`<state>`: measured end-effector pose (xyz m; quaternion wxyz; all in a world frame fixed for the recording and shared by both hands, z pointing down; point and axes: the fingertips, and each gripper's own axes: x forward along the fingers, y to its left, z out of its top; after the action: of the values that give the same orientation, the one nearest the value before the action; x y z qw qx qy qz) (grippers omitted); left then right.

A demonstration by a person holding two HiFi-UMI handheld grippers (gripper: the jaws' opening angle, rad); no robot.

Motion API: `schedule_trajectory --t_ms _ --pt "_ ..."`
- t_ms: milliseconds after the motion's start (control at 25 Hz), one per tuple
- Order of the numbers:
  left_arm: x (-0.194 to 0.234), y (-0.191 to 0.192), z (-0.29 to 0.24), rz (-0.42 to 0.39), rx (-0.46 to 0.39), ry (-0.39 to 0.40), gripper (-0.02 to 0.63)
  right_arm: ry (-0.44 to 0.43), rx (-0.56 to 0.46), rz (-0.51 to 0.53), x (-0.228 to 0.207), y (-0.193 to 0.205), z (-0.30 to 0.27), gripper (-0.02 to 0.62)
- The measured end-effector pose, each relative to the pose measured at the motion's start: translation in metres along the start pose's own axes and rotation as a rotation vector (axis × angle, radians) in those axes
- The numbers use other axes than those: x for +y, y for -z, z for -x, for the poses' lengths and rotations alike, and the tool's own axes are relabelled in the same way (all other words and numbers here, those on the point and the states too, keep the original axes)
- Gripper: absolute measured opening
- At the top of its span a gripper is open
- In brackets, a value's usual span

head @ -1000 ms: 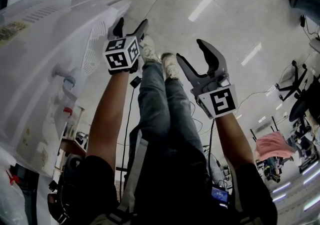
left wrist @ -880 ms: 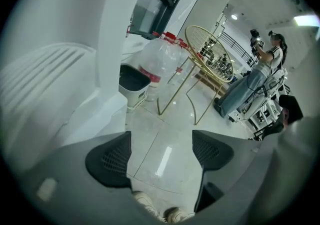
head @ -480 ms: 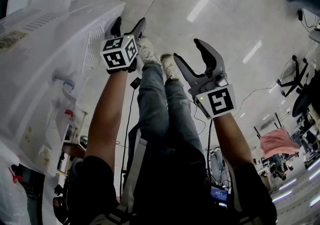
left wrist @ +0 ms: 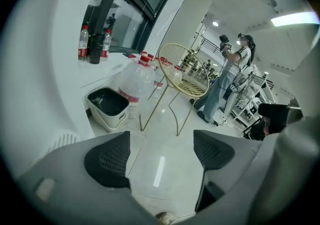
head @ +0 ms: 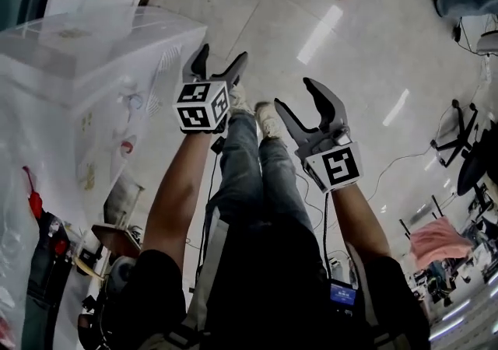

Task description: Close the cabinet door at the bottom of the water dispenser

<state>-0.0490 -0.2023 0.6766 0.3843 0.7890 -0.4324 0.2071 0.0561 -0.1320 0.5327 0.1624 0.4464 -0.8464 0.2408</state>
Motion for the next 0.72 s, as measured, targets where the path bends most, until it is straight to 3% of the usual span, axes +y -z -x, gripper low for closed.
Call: schedule_trajectory --t_ms 200,320,520,720 --pt "-0.062 -0.042 0.070 0.006 -0.067 0.052 0.403 -0.001 -0.031 0.032 0.011 -0.045 0.053 0.268" --pt "-0.094 -0.079 0.106 -0.029 -0.124 0.067 0.391 -0.016 -0.072 0.072 0.011 -0.084 0.077 0.264" --pt "-0.155 -0.128 0.182 -0.047 -0.215 0.096 0.391 -0.074 -0.131 0.036 0.037 -0.143 0.136 0.262" --pt "-0.200 -0.186 0.250 -0.110 -0.347 0.101 0.391 -0.097 -0.215 0.090 0.052 -0.196 0.178 0.261"
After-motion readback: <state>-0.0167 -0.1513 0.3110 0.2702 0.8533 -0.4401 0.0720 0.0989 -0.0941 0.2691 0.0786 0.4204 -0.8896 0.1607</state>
